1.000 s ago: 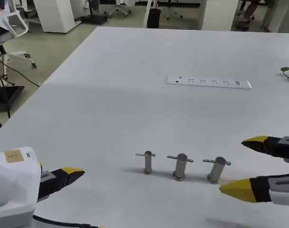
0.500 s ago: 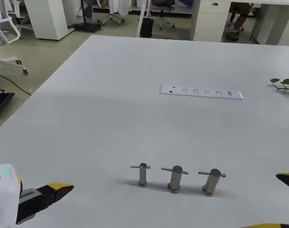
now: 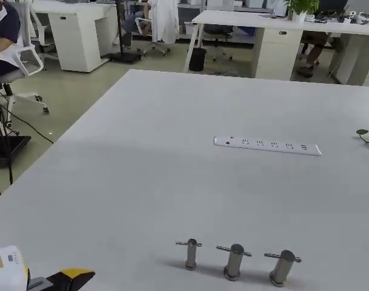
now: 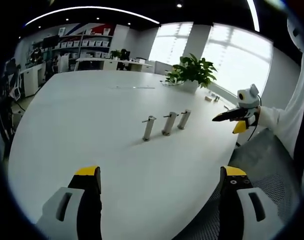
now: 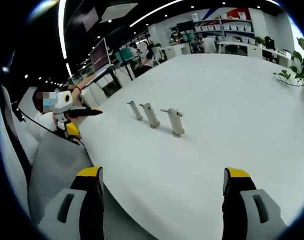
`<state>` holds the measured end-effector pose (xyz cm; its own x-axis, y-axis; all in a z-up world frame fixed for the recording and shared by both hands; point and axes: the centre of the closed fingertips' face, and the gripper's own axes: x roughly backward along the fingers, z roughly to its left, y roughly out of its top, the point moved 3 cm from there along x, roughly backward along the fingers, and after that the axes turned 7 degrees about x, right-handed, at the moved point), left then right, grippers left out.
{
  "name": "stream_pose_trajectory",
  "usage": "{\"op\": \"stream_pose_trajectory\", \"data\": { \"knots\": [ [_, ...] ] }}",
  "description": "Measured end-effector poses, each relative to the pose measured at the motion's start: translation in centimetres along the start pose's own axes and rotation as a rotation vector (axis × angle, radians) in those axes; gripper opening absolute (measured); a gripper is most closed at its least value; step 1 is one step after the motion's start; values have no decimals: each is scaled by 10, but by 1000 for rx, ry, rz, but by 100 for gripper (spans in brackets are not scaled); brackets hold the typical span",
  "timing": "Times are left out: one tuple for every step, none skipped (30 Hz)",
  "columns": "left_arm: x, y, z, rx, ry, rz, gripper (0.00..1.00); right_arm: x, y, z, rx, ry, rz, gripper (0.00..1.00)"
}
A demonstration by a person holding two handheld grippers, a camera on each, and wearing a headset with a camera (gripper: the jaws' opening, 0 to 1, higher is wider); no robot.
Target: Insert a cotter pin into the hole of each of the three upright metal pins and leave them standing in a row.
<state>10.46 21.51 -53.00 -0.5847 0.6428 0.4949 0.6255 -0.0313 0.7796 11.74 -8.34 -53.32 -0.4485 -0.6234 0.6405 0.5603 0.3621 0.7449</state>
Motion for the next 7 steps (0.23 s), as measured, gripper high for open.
{"op": "stream_pose_trajectory", "data": {
  "knots": [
    [0, 0, 0, 4, 2, -5, 99, 0, 0, -1, -3, -7, 2, 98],
    [1, 1, -1, 6, 3, -8, 99, 0, 1, -2, -6, -12, 2, 98],
    [1, 1, -1, 7, 4, -9, 99, 1, 1, -4, -8, -19, -3, 98],
    [1, 1, 0, 8, 11, -8, 99, 1, 3, -4, -11, -25, -8, 98],
    [1, -1, 2, 11, 30, -1, 99, 1, 4, -5, -13, -28, -10, 98],
    [2, -2, 9, 10, 78, 4, 99, 1, 5, -4, -12, -31, -11, 98],
    [2, -2, 11, 2, 84, 1, 99, 1, 6, -4, -5, -39, -13, 98]
  ]
}}
